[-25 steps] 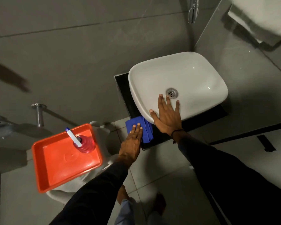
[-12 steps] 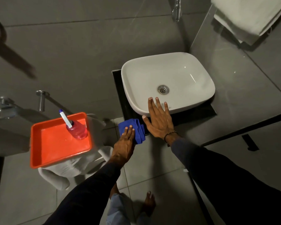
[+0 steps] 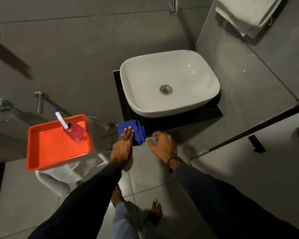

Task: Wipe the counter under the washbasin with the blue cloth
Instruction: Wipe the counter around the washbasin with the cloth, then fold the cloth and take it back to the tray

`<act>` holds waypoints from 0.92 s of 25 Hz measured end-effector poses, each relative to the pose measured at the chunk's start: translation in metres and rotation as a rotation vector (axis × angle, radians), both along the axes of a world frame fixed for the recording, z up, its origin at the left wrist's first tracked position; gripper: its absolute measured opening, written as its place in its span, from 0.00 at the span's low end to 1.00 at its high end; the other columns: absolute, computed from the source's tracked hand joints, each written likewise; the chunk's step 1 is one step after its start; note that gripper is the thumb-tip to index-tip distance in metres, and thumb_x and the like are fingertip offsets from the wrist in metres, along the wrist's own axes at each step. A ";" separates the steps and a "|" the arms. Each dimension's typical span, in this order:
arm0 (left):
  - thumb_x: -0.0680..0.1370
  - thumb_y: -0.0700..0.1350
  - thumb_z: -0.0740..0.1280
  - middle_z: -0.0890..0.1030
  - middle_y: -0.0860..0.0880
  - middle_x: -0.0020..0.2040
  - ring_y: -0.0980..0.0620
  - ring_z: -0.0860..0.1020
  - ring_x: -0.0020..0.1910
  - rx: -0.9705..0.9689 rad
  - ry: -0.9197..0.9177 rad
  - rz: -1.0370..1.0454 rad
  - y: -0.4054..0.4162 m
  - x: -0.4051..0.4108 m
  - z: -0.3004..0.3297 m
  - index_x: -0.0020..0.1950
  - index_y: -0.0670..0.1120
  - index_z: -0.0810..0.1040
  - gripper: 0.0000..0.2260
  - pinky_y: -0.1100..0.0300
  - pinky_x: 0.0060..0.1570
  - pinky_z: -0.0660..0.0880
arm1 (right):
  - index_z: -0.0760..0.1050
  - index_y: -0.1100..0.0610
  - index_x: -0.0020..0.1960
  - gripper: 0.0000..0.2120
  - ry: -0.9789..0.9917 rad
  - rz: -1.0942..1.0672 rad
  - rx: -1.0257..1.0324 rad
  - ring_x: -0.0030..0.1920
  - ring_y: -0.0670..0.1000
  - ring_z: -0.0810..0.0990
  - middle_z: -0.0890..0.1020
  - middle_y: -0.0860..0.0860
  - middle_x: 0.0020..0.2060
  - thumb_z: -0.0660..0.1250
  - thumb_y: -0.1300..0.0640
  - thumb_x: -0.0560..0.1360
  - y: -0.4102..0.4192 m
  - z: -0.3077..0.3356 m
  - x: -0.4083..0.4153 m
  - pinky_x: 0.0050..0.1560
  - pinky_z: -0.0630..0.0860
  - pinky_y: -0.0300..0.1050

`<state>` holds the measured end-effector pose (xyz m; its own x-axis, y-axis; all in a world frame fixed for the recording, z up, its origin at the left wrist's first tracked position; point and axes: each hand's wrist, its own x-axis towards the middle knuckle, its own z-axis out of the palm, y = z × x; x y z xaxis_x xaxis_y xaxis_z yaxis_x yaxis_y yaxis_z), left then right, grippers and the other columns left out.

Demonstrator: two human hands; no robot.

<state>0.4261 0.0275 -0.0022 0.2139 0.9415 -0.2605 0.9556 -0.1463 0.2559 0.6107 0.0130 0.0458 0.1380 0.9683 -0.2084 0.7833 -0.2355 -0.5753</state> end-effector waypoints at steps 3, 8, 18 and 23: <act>0.83 0.38 0.61 0.48 0.48 0.86 0.47 0.50 0.85 -0.026 -0.050 -0.019 0.004 -0.003 0.006 0.85 0.46 0.51 0.32 0.48 0.76 0.69 | 0.81 0.55 0.52 0.13 0.247 -0.203 -0.211 0.51 0.54 0.85 0.86 0.52 0.46 0.72 0.47 0.74 0.013 -0.021 -0.029 0.46 0.77 0.41; 0.78 0.41 0.69 0.61 0.45 0.83 0.43 0.61 0.82 -0.068 -0.287 0.010 0.013 -0.013 0.013 0.78 0.42 0.70 0.27 0.48 0.76 0.68 | 0.80 0.60 0.50 0.20 0.390 -0.424 -0.341 0.50 0.58 0.84 0.85 0.55 0.44 0.76 0.45 0.70 0.043 -0.042 -0.053 0.55 0.82 0.54; 0.83 0.44 0.66 0.80 0.39 0.61 0.44 0.81 0.53 -0.542 -1.057 1.055 0.023 -0.030 0.019 0.70 0.35 0.73 0.19 0.55 0.48 0.78 | 0.75 0.55 0.36 0.13 0.560 -0.522 -0.407 0.47 0.58 0.85 0.85 0.57 0.41 0.79 0.59 0.70 0.040 -0.039 -0.057 0.54 0.84 0.56; 0.78 0.39 0.67 0.77 0.41 0.54 0.46 0.77 0.49 -0.607 -1.131 1.155 -0.003 -0.047 0.042 0.66 0.36 0.76 0.17 0.59 0.39 0.76 | 0.79 0.57 0.54 0.11 0.669 -0.417 -0.622 0.47 0.51 0.80 0.82 0.54 0.51 0.75 0.57 0.74 0.013 -0.019 -0.061 0.52 0.78 0.48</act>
<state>0.3790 0.0241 0.0400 -0.1350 0.5600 -0.8174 -0.1891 0.7952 0.5761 0.5496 0.0264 0.0271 0.1114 0.5620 -0.8196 0.1301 -0.8259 -0.5487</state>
